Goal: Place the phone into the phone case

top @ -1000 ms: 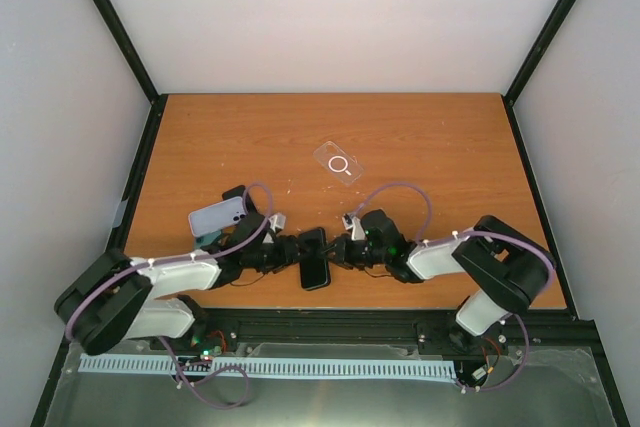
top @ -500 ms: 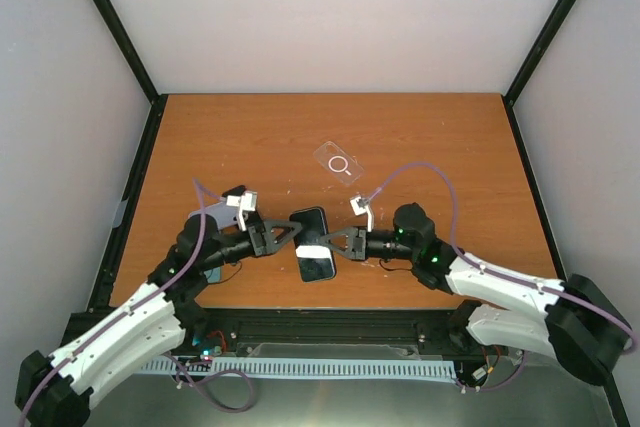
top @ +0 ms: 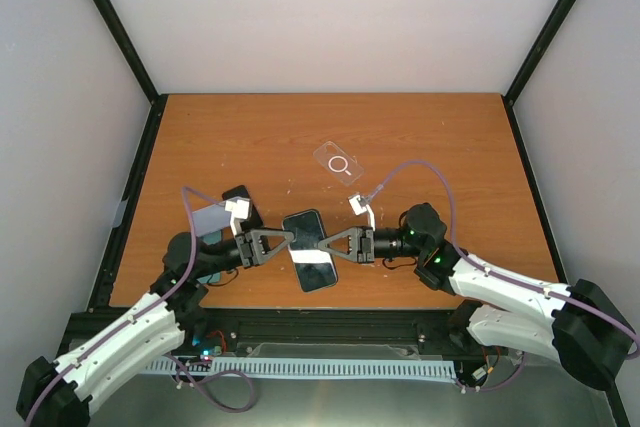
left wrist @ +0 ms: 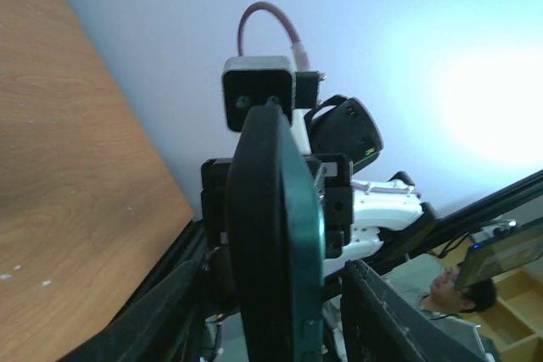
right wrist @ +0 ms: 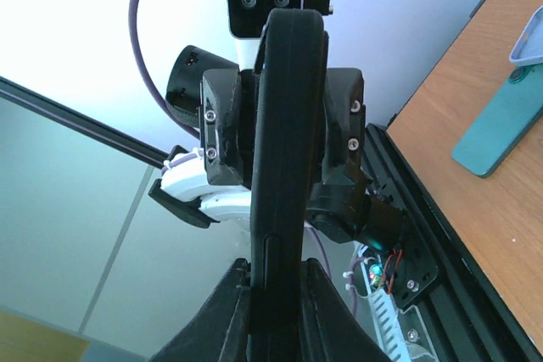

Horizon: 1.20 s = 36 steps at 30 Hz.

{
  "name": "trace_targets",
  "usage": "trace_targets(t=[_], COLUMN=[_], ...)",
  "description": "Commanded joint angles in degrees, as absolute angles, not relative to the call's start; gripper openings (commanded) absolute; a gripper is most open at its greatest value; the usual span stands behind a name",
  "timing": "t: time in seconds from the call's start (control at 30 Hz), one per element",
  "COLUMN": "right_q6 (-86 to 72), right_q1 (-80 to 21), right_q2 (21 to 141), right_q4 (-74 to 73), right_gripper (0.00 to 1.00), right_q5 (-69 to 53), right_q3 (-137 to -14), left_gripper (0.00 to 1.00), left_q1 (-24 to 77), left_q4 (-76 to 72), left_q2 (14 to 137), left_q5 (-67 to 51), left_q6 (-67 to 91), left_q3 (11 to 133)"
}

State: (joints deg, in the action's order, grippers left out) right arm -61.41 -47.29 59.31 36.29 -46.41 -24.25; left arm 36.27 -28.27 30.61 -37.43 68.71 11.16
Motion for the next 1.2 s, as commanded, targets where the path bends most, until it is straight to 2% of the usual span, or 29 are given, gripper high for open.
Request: trace_targets(t=[0.0, 0.13, 0.2, 0.23, 0.37, 0.47, 0.5, 0.57, 0.6, 0.7, 0.73, 0.77, 0.83, 0.87, 1.07, 1.1, 1.17], right_q6=[-62.96, -62.43, -62.29, -62.10, -61.18, -62.08, -62.65, -64.42, -65.45, -66.67, -66.36, -65.79, -64.56, -64.21, -62.90, -62.52, -62.25], right_q1=[-47.72, -47.72, -47.72, -47.72, -47.67, -47.72, -47.72, -47.72, -47.67, -47.72, -47.70, -47.72, -47.72, -47.72, -47.65, -47.72, -47.68], right_q2=[57.77, 58.18, 58.37, 58.48, 59.00, 59.57, 59.79, 60.11, 60.17, 59.55, 59.24, 58.87, 58.34, 58.12, 56.58, 56.36, 56.24], right_q4=[41.82, 41.79, 41.68, 41.60, 39.51, 39.98, 40.59, 43.33, 45.03, 46.62, 46.03, 44.68, 42.91, 42.21, 37.02, 35.94, 34.65], right_gripper=[0.06, 0.07, 0.09, 0.14, 0.19, 0.17, 0.14, 0.10, 0.09, 0.09, 0.09, 0.09, 0.10, 0.11, 0.28, 0.28, 0.20], right_q5=[-48.54, -48.73, -48.42, -48.12, -46.76, -46.26, -46.23, -46.57, -46.72, -46.95, -47.01, -46.94, -46.77, -46.57, -43.71, -43.00, -41.66], right_q3=[-24.70, -24.44, -24.29, -24.20, -24.70, -24.83, -24.82, -24.17, -23.72, -22.98, -22.92, -22.94, -22.95, -22.92, -23.70, -24.07, -24.81], left_gripper=[0.40, 0.22, 0.04, 0.01, 0.00, 0.00, 0.03, 0.23, 0.28, 0.32, 0.29, 0.23, 0.03, 0.01, 0.00, 0.00, 0.00], left_q1=[36.00, 36.04, 36.03, 36.03, 36.00, 36.03, 36.03, 36.04, 35.99, 36.03, 36.03, 36.04, 36.04, 36.04, 36.04, 36.00, 36.03], left_q4=[-37.04, -38.30, -38.20, -37.90, -35.59, -32.30, -31.57, -31.45, -31.65, -32.45, -32.59, -32.64, -31.57, -30.12, -26.11, -25.61, -23.79], left_q2=[31.19, 32.19, 32.27, 32.20, 31.99, 32.45, 32.59, 32.57, 32.34, 31.37, 31.04, 30.69, 30.11, 29.89, 30.21, 30.44, 30.85], left_q5=[-38.55, -38.50, -38.22, -37.97, -36.84, -36.24, -36.29, -36.32, -36.24, -35.77, -35.43, -35.05, -33.80, -33.02, -31.96, -32.22, -32.66], left_q6=[71.13, 71.54, 71.69, 71.83, 71.44, 70.76, 70.62, 70.83, 71.18, 72.19, 72.50, 72.70, 73.22, 73.30, 71.61, 71.40, 70.66], left_q3=[11.02, 11.06, 11.07, 11.01, 11.35, 12.75, 13.16, 13.44, 13.40, 13.08, 12.87, 12.64, 12.37, 12.50, 13.03, 13.22, 13.97])
